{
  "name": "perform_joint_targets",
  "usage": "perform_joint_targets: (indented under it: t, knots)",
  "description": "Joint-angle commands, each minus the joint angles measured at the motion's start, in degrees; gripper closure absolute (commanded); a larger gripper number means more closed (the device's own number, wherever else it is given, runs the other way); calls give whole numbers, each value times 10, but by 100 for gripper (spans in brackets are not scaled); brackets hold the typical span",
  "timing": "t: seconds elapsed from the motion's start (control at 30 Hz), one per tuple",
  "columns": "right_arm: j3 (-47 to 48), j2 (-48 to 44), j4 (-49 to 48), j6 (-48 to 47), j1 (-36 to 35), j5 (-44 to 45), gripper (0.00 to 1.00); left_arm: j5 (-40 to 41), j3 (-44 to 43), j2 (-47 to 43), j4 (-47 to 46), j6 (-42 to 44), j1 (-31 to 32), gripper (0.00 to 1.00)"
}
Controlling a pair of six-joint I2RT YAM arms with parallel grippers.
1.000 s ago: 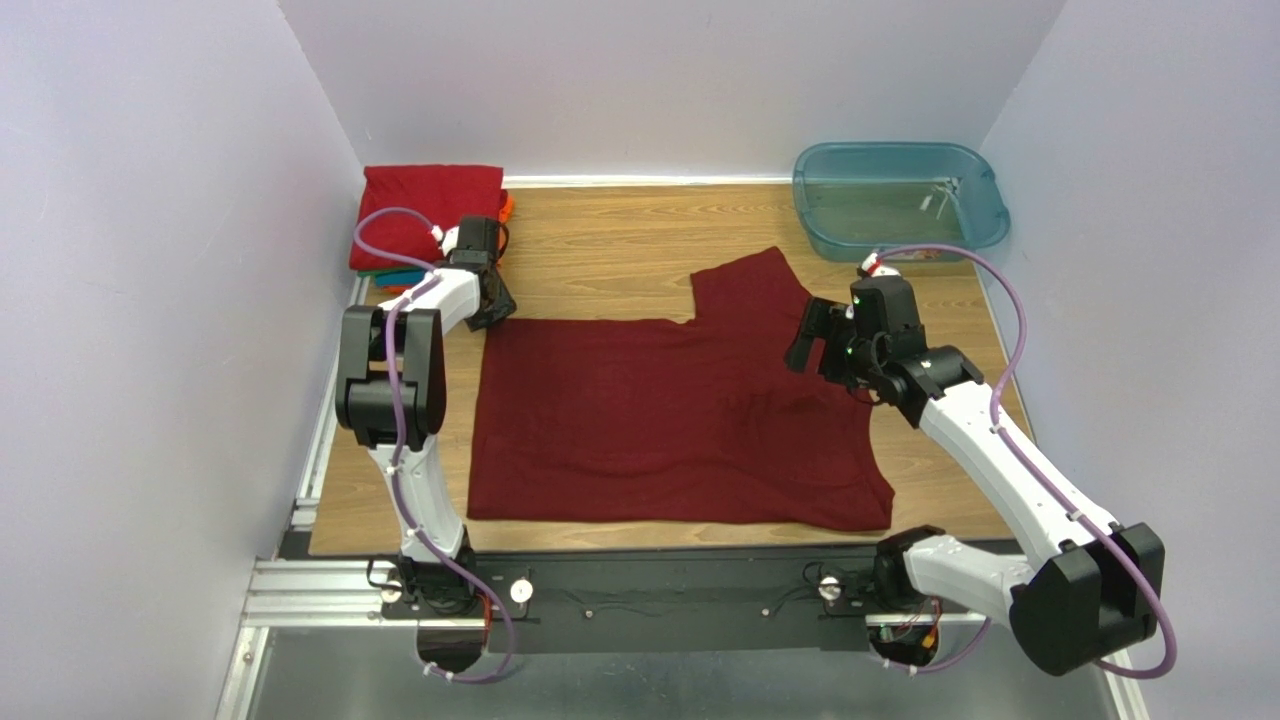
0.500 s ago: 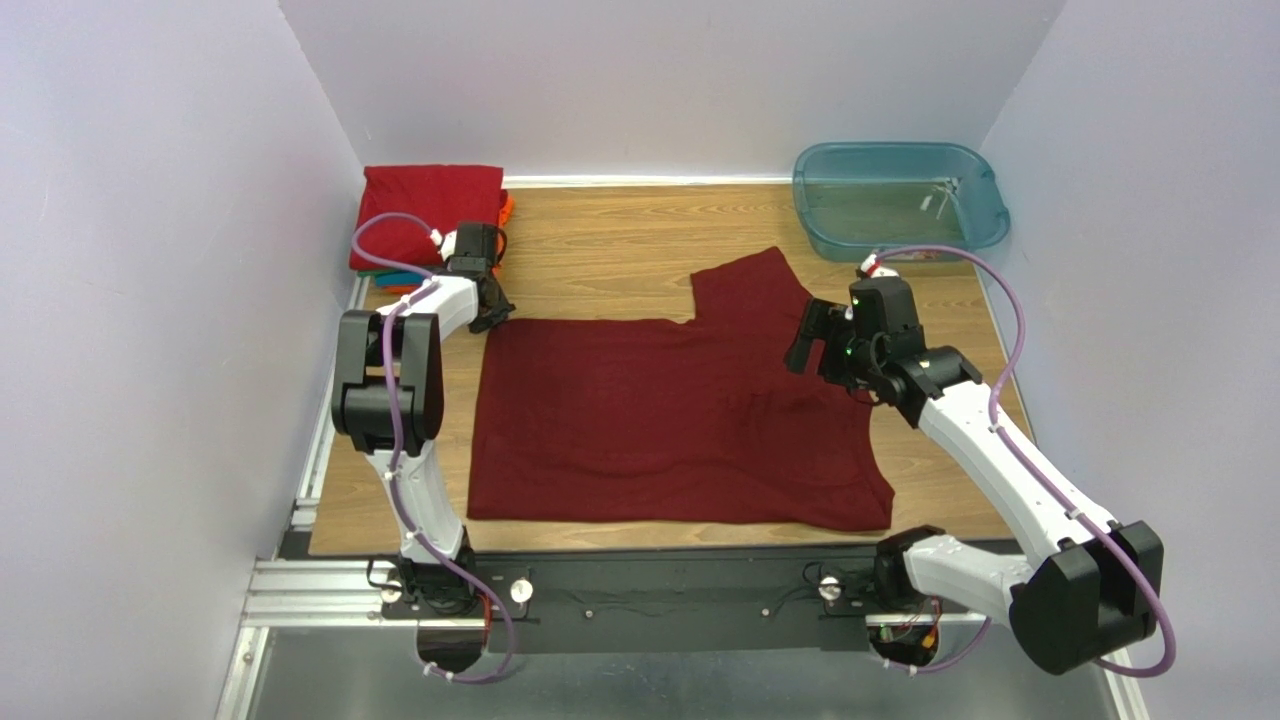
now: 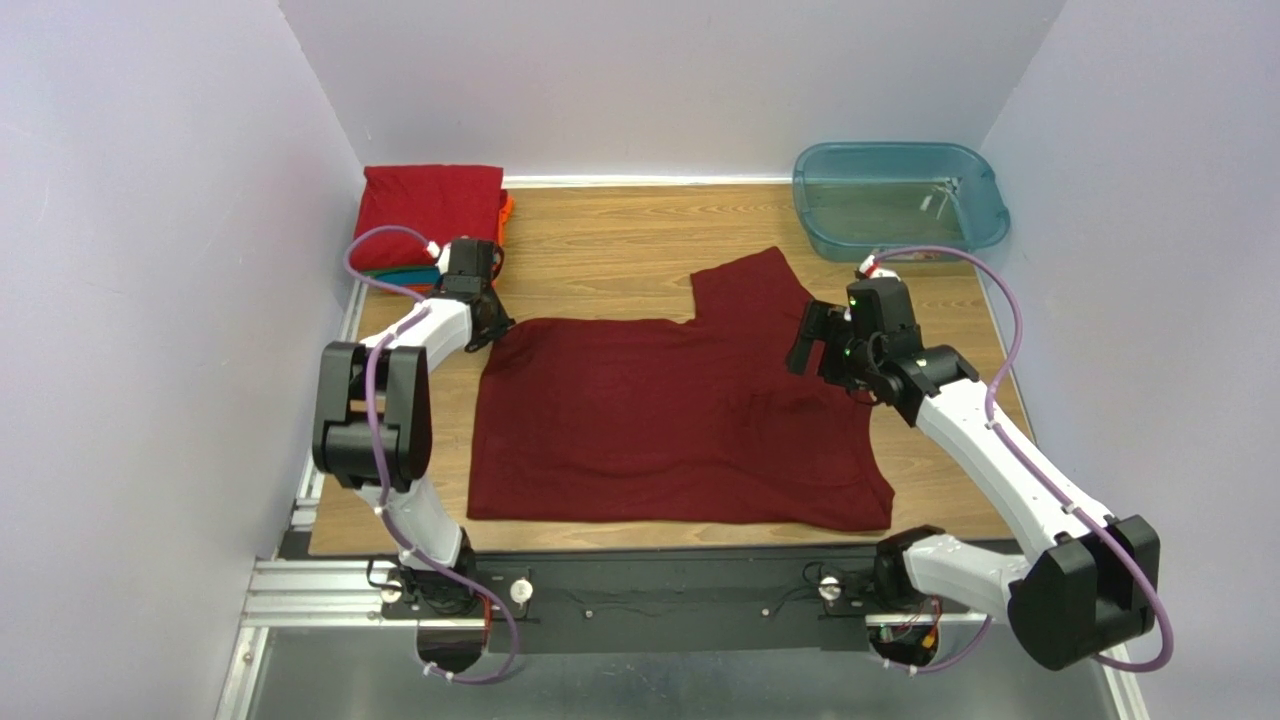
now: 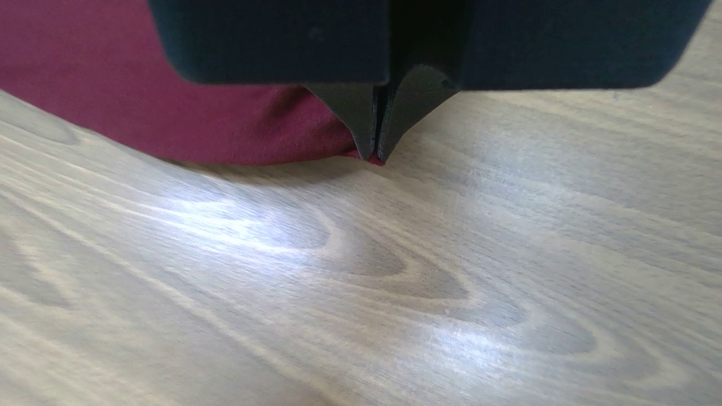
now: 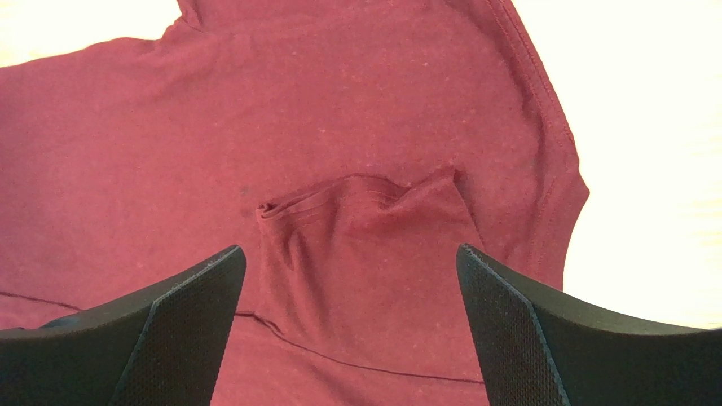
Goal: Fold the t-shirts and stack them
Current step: Fold the tshirt
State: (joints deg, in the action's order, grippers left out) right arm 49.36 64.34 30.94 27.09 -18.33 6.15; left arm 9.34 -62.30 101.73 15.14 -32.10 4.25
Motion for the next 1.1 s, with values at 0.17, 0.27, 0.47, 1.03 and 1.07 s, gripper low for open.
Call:
perform_joint_targets:
  t: [0.17,0.27,0.47,1.03,1.07]
  knots:
    - [44,65,-18,-24,-2,26,0,-15,47,-80,-77,15,4,100]
    - [106,129,-43,-9,-2,23,0,-20,43,-82,-84,22,6,100]
    - [247,301,-60,-5,-2,81,0,-20,35,-83,-87,33,14,100]
    - [692,724,-59,-68,31,144,0,-17,24,-70,-92,41,28,100]
    - [702,737,-60,-68,33,142,0,-15,25,-70,-92,41,28,100]
